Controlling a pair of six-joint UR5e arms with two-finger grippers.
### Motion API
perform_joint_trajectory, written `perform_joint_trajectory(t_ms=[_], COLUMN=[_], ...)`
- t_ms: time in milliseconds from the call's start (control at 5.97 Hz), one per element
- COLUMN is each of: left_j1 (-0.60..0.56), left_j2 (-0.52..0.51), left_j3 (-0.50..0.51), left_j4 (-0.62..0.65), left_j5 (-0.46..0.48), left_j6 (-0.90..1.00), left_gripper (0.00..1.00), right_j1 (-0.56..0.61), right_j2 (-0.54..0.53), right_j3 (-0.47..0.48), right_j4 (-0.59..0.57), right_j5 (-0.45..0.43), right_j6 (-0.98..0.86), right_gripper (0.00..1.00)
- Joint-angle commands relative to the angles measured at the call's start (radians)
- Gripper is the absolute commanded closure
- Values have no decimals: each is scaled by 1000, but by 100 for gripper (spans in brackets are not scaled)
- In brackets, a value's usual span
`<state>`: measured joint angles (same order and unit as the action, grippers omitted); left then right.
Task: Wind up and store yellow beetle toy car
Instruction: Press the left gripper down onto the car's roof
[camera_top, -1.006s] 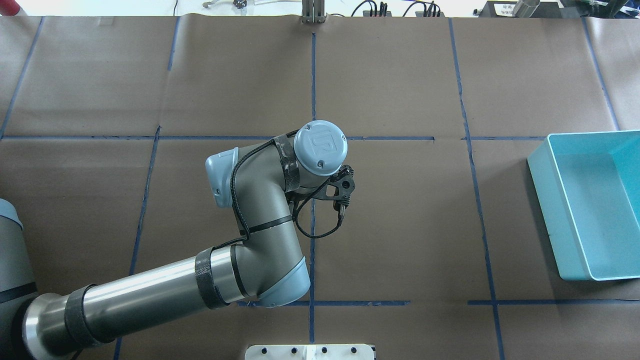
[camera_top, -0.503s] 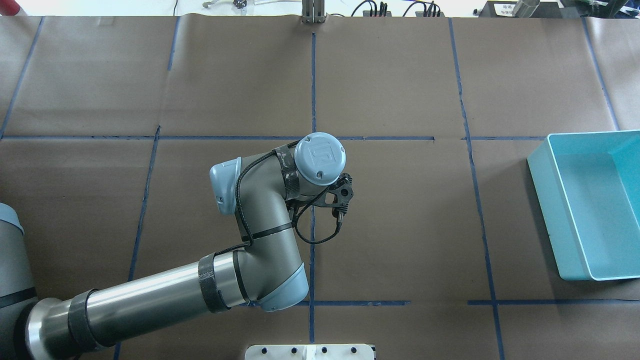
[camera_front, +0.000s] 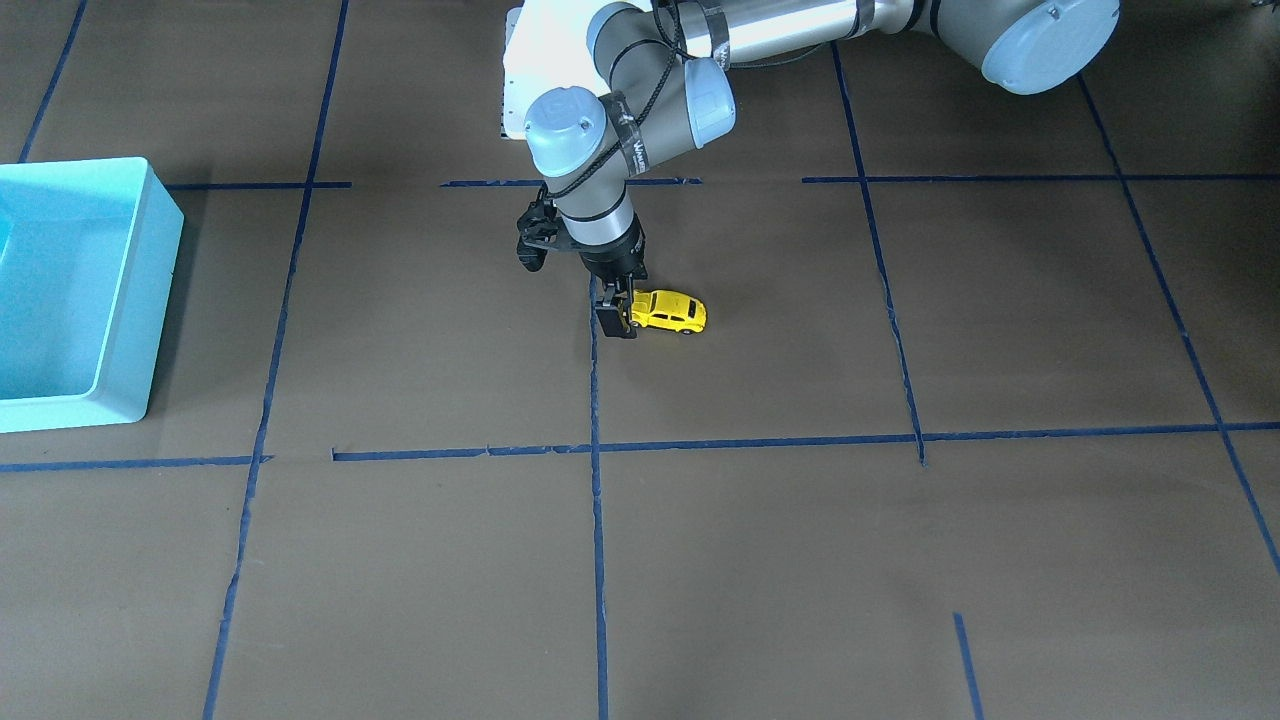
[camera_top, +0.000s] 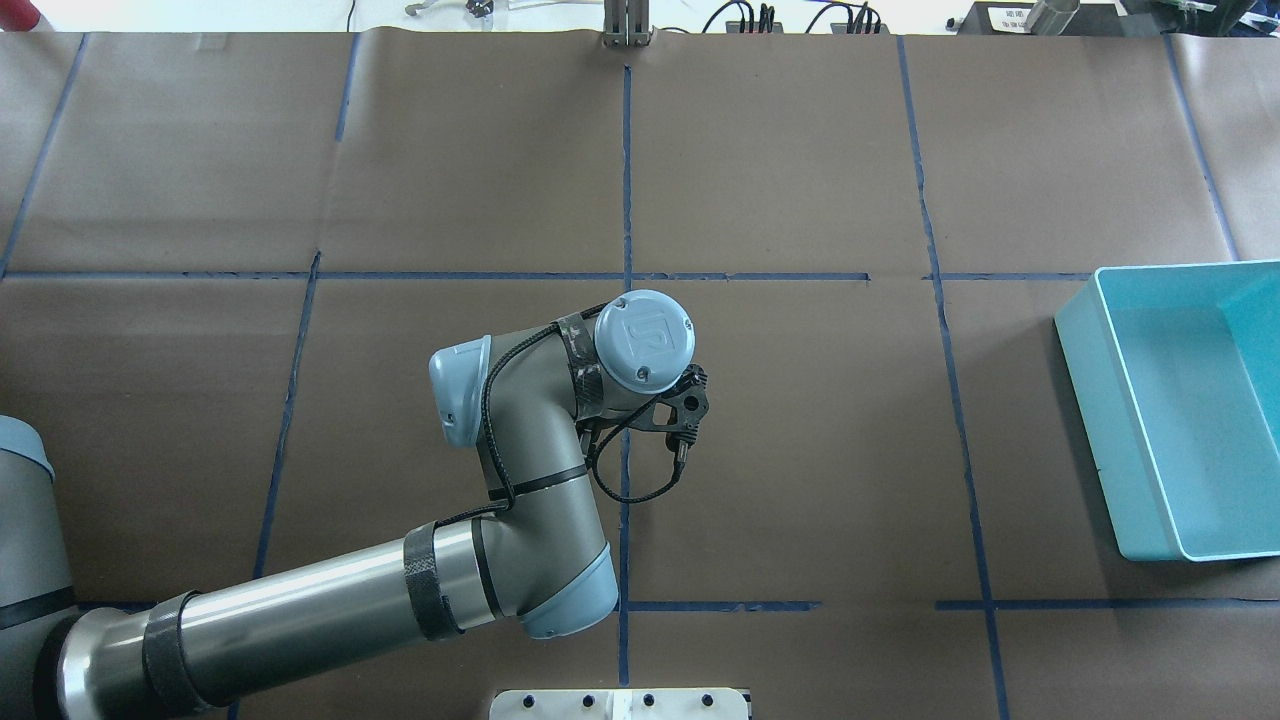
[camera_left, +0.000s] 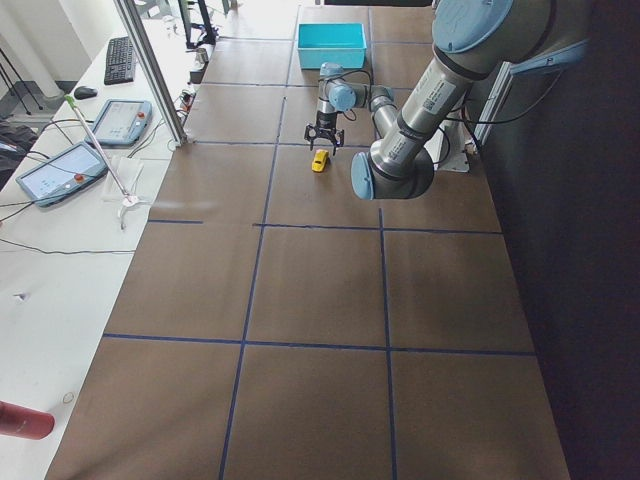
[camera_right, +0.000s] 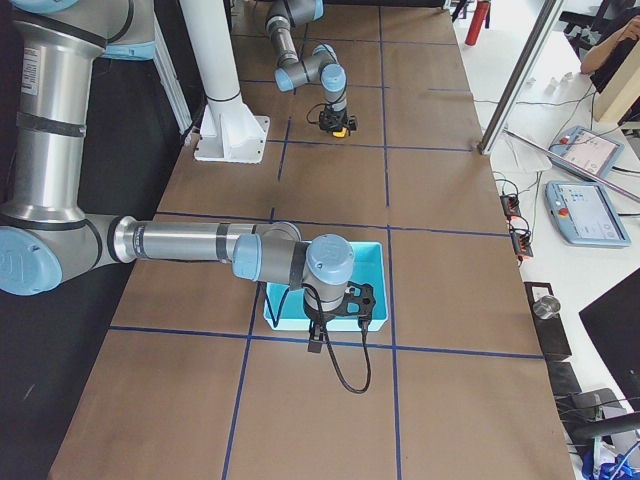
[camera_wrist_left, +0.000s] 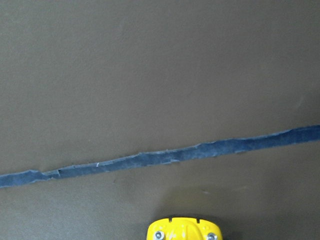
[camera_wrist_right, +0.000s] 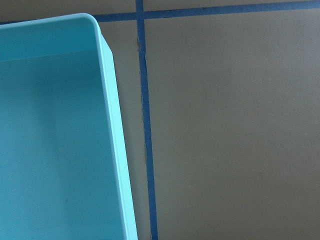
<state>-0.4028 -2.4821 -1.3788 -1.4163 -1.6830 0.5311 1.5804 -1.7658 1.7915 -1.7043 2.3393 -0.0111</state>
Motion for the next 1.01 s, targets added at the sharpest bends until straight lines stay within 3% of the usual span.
perform_joint_trajectory(t_ms=[0,335,503,670,838], left_j1=[-4,-7,-46,-65,-68], left_j2=[0,0,2,0,-1], left_j3=[1,-28,-80,-123,-137], left_j4=[-3,0,2,7,-12], left_j5=[0,3,3,-4,-12], left_j6=[82,72,47,38,-115], left_gripper=[44,67,91,94,96], right_j1=[0,1,1,0,1], right_j2=[0,0,0,0,2], right_j3=[-1,-1,-1,0,-1], right_j4=[0,0,0,0,0], right_j5=[0,0,0,0,0], right_j6=[-1,0,0,0,0], right_gripper=[0,0,0,0,0])
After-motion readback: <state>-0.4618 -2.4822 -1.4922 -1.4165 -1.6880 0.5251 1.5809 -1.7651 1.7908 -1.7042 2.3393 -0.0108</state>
